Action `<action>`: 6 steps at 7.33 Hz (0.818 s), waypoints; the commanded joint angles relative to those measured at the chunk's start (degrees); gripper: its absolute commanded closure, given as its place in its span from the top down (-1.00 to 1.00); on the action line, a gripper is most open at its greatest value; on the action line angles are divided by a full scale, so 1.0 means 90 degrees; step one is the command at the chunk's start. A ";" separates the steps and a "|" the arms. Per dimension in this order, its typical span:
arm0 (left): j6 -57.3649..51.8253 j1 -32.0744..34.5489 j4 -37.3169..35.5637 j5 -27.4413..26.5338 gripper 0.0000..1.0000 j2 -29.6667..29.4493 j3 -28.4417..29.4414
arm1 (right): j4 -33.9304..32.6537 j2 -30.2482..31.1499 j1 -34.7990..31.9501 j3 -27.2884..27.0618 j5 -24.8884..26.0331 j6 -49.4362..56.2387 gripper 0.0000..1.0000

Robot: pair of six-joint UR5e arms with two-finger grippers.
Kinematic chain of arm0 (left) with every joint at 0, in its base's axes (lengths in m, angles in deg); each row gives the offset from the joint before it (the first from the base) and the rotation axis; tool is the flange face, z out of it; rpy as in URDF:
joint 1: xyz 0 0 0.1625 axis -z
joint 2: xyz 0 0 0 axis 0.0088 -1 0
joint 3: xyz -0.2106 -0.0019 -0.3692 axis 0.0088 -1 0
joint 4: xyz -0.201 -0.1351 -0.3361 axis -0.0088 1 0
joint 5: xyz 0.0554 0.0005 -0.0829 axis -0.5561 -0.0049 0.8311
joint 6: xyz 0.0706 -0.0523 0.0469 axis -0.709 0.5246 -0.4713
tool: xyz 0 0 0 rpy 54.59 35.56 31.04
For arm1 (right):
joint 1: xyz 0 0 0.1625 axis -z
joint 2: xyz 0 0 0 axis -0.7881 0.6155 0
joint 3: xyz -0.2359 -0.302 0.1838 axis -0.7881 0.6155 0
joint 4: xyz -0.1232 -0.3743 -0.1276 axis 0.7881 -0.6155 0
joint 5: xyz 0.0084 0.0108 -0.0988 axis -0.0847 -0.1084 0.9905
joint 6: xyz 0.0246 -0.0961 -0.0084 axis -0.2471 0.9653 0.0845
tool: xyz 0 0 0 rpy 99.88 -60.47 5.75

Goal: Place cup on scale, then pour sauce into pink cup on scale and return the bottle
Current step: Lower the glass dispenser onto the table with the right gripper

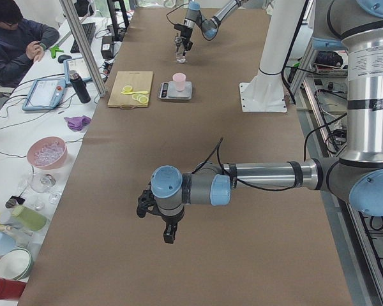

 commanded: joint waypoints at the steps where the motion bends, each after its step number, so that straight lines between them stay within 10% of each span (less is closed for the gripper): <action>1: 0.0005 0.0000 -0.0010 0.0000 0.97 -0.0001 -0.0007 | -0.0024 -0.0036 0.0003 -0.0009 0.0007 -0.0016 0.99; 6: -0.0005 0.0000 0.0000 0.0000 0.97 -0.0001 -0.0007 | 0.0034 0.0060 -0.0016 -0.0076 -0.0070 -0.0035 0.99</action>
